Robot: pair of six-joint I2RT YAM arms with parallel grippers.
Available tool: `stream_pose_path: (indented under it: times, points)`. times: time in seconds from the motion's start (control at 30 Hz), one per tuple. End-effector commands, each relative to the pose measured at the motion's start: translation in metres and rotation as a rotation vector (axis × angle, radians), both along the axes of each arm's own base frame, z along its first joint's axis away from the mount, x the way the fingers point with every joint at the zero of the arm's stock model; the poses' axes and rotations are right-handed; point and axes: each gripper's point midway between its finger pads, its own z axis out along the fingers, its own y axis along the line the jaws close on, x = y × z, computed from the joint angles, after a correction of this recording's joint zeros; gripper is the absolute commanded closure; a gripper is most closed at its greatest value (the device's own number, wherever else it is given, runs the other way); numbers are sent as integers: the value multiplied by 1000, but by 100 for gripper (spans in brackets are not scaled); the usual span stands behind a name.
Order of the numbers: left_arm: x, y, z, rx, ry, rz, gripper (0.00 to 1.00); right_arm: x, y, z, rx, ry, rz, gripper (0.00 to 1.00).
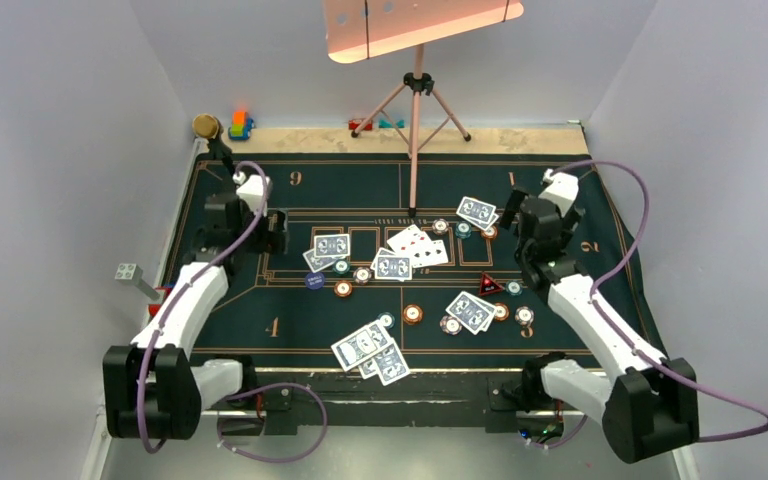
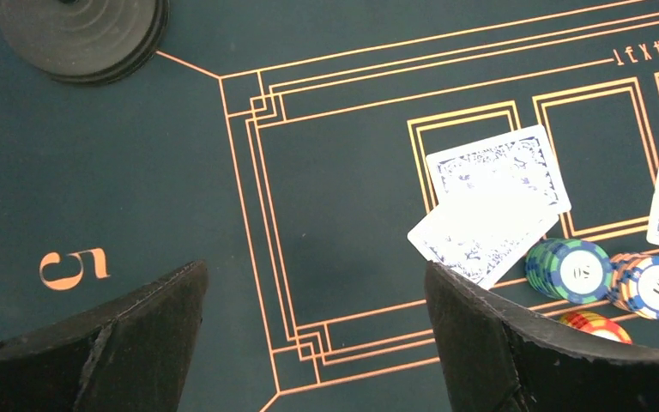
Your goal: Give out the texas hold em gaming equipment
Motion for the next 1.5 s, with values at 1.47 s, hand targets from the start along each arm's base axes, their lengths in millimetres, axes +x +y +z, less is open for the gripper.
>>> stream_pose_path:
  times: [1.47]
  points:
    - [49, 24, -8, -9, -525, 145, 0, 42, -40, -38, -126, -381, 99, 2]
